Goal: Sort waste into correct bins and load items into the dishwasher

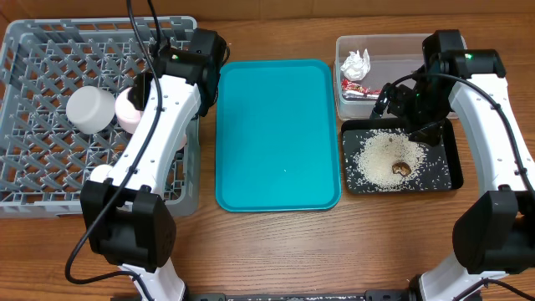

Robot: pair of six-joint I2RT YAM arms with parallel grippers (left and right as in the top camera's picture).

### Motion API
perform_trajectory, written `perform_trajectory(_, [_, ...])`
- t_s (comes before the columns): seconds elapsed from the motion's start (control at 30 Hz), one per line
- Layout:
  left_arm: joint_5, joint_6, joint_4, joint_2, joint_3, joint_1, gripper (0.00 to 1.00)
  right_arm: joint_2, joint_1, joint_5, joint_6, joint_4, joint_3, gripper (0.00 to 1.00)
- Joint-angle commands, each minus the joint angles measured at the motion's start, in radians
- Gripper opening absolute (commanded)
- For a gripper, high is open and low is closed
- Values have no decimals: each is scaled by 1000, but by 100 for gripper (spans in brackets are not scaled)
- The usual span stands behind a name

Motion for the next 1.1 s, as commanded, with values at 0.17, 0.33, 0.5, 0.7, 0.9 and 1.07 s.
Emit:
perform_trajectory(0.17, [84, -80, -18, -114, 18, -14, 100, -5, 3, -5, -6, -5, 4, 97])
perform_trajectory(0.33, [293, -77, -22, -253, 61, -16, 100, -14, 3, -3, -6, 2, 5, 89])
perform_trajectory(0.5, [438, -32, -24, -418, 63, -16, 100, -107, 3, -5, -9, 50, 5, 90])
perform_trajectory(0.7, [631, -33, -62, -639, 63, -16, 100, -332, 71, -8, -120, 110, 5, 90])
perform_trajectory(0.9, [705, -34, -139, -819, 63, -16, 100, -563, 219, -5, -134, 114, 5, 92])
perform_trajectory(1.07, [755, -53, -218, -904, 63, -16, 100, -674, 314, 30, -134, 113, 5, 100])
